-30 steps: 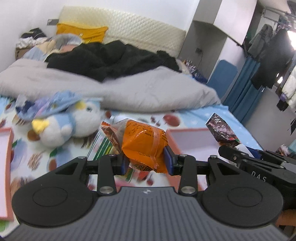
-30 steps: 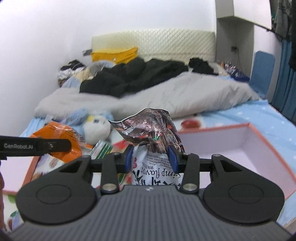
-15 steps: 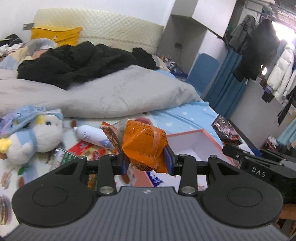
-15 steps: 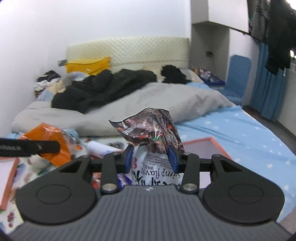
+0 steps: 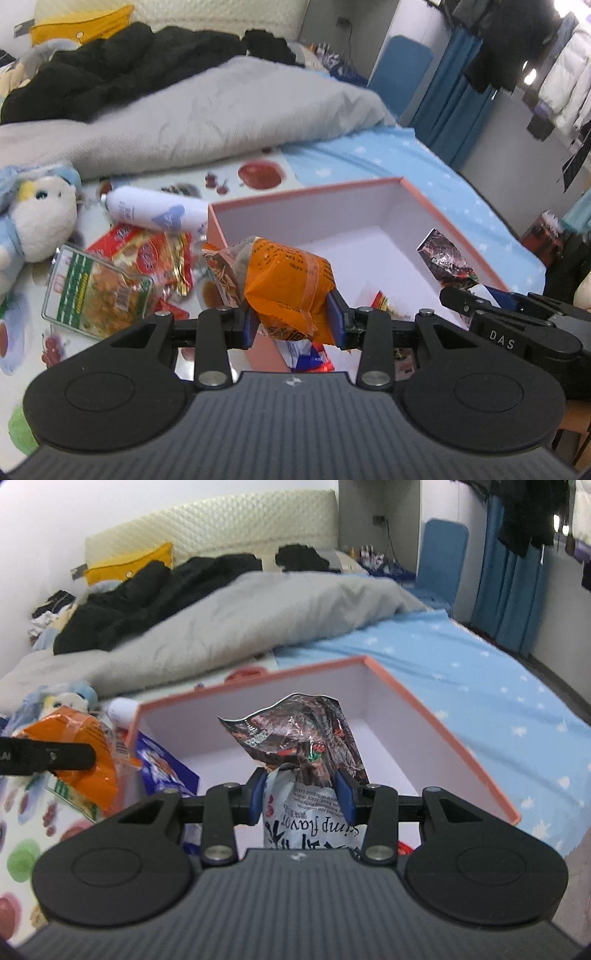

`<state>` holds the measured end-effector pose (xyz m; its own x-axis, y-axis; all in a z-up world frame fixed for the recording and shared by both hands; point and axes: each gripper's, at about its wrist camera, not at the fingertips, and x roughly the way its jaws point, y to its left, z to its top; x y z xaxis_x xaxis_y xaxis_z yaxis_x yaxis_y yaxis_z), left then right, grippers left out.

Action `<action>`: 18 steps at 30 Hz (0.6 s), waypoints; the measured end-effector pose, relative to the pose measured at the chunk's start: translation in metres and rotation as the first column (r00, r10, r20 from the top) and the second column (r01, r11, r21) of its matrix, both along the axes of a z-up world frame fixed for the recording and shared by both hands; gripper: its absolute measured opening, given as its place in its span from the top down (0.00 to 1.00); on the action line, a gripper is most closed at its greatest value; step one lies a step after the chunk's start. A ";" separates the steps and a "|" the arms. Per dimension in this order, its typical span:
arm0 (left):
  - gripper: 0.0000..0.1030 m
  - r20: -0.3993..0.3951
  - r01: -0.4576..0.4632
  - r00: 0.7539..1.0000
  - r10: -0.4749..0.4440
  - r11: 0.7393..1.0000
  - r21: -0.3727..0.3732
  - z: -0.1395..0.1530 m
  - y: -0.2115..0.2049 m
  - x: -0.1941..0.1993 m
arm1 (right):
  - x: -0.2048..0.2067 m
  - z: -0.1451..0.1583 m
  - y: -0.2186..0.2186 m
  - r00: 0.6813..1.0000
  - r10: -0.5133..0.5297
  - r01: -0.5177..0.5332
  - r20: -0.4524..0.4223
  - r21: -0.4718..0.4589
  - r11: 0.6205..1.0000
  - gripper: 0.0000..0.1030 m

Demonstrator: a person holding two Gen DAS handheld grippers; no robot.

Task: Organize snacks
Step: 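Open both tools to drop the bags into the pink box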

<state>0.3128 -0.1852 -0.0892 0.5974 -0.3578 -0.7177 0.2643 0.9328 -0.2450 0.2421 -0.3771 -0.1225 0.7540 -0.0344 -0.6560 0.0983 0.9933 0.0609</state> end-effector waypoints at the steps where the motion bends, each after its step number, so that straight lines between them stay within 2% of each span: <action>1: 0.58 -0.005 0.001 1.000 -0.001 1.000 0.002 -0.003 -0.002 0.000 | -0.001 -0.002 -0.001 1.000 0.002 -0.002 -0.003 0.002 1.000 0.58; 6: 0.56 -0.008 0.014 1.000 -0.014 1.000 0.028 -0.008 -0.008 0.001 | 0.003 -0.009 -0.009 1.000 -0.002 0.002 -0.024 0.023 1.000 0.55; 8: 0.40 -0.009 -0.004 1.000 0.005 0.999 0.049 -0.007 -0.009 0.001 | 0.003 -0.008 -0.013 1.000 0.002 -0.001 -0.024 0.040 0.999 0.45; 9: 0.37 -0.005 -0.010 1.000 0.010 0.999 0.052 -0.006 -0.008 0.001 | 0.002 -0.007 -0.014 1.000 0.001 0.000 -0.022 0.048 0.999 0.36; 10: 0.36 0.000 -0.010 1.000 0.010 0.999 0.049 -0.005 -0.007 0.001 | 0.002 -0.006 -0.015 1.000 0.001 0.000 -0.017 0.056 0.998 0.32; 18: 0.36 0.062 -0.006 0.998 0.003 0.999 0.043 0.022 0.005 -0.006 | -0.006 0.017 -0.011 0.999 0.000 -0.004 0.051 0.074 0.997 0.32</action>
<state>0.3069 -0.1806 -0.0671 0.6426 -0.3244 -0.6941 0.2736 0.9434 -0.1876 0.2359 -0.3882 -0.1051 0.7863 0.0144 -0.6177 0.0909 0.9861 0.1387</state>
